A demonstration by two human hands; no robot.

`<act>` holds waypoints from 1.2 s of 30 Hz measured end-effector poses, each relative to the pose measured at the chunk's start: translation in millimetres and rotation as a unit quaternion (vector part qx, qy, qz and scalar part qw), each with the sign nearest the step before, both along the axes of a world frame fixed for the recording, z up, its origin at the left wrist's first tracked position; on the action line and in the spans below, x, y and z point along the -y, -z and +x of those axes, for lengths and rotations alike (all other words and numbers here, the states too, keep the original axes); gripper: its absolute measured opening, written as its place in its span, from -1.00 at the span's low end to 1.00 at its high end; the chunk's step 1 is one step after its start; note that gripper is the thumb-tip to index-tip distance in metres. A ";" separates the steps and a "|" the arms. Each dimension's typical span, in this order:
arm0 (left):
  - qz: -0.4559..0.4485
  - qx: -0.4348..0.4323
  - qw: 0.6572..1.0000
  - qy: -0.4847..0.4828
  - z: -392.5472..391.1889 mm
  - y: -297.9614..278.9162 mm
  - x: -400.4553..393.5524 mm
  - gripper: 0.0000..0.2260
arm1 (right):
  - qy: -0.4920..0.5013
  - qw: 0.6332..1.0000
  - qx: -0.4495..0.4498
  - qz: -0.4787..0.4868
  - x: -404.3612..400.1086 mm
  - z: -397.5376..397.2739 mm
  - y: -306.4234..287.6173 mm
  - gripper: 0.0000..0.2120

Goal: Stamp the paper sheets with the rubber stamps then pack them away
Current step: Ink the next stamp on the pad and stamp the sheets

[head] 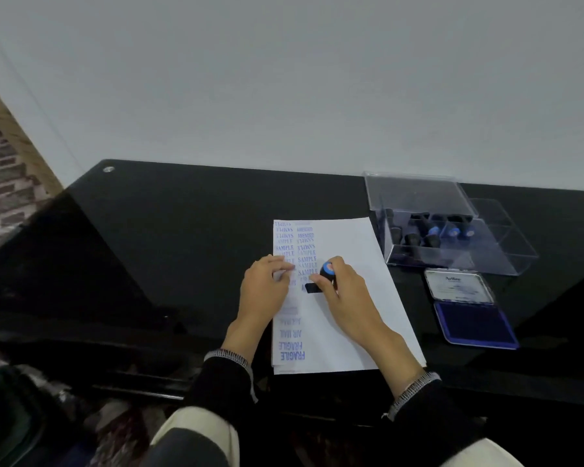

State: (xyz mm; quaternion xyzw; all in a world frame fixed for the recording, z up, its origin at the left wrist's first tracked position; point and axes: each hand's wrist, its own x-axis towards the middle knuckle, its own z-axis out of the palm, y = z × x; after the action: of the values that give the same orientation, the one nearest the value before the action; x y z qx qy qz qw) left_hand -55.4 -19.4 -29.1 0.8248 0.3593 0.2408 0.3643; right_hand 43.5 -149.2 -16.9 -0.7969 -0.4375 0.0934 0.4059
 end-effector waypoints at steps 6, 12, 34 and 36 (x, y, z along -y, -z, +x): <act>-0.053 -0.027 0.995 0.079 -8.1 -6.1 -14.4 -0.74 | -0.015 0.999 0.034 0.001 -8.9 -3.1 6.4 -0.81; -0.102 -0.061 0.983 0.141 -11.7 -7.7 -23.6 -0.63 | -0.017 0.999 0.040 -0.002 -9.8 -4.0 13.4 -0.81; -0.105 -0.072 0.980 0.151 -10.4 -4.0 -24.0 -0.47 | -0.045 0.996 0.075 0.008 -9.7 -4.4 18.3 -0.78; -0.104 -0.074 0.981 0.150 -10.5 -4.3 -23.8 -0.47 | -0.046 0.996 0.077 0.006 -9.5 -4.5 17.9 -0.77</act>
State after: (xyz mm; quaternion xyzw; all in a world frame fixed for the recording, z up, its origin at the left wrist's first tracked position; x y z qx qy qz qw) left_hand -65.9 4.3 -24.9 0.8425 0.2810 0.0832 0.4520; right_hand 39.0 -139.7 -34.8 -0.7783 -0.5041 0.0473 0.3713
